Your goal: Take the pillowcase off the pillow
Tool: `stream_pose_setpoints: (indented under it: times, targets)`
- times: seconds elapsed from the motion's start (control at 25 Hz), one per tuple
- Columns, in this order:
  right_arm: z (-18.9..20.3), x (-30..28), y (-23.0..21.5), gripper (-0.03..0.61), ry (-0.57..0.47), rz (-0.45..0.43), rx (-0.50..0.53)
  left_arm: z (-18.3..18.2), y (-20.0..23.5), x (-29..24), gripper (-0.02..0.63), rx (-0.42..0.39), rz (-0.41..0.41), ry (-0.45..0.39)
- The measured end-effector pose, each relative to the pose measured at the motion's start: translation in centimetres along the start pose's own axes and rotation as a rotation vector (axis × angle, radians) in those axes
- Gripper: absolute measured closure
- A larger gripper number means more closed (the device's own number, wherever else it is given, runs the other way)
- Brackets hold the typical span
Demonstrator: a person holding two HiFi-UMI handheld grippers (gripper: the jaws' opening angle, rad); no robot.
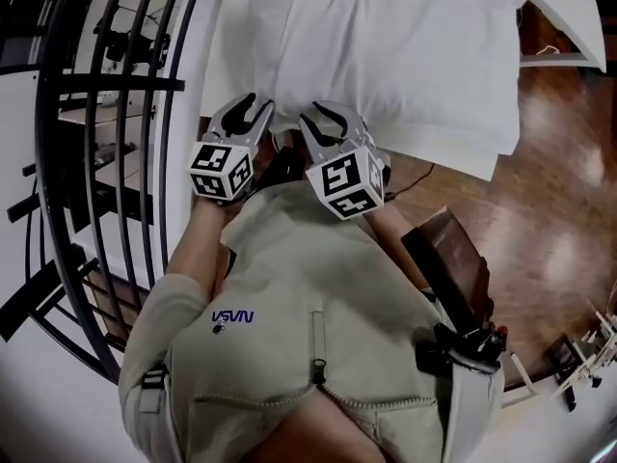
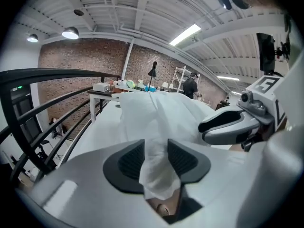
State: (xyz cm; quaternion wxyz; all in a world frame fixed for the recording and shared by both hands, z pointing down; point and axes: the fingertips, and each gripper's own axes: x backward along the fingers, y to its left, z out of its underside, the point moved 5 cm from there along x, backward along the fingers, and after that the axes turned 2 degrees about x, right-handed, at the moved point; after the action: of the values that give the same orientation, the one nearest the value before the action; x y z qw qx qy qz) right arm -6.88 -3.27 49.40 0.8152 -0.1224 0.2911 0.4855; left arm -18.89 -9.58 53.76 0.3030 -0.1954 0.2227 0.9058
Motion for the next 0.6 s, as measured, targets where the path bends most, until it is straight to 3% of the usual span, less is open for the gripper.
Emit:
stream_pose_setpoints:
  times: [0.2, 0.36, 0.52, 0.6]
  targets:
    - [1.4, -1.6, 1.2, 0.466, 0.073, 0.018, 0.035, 2.1, -0.5, -1.2, 0.460, 0.048, 0.049, 0.053]
    - [2.6, -2.9, 1.5, 0.480, 0.144, 0.085, 0.031, 2.1, -1.2, -1.3, 0.579, -0.077, 0.057, 0.096]
    - [2.2, -1.3, 0.4, 0.571, 0.135, 0.204, 0.015, -0.2, -0.4, -0.4, 0.592, -0.024, 0.093, 0.016]
    - [2.1, 0.3, -0.2, 0.571, 0.127, 0.266, -0.007, -1.5, -0.1, 0.2, 0.594, 0.016, 0.106, -0.030]
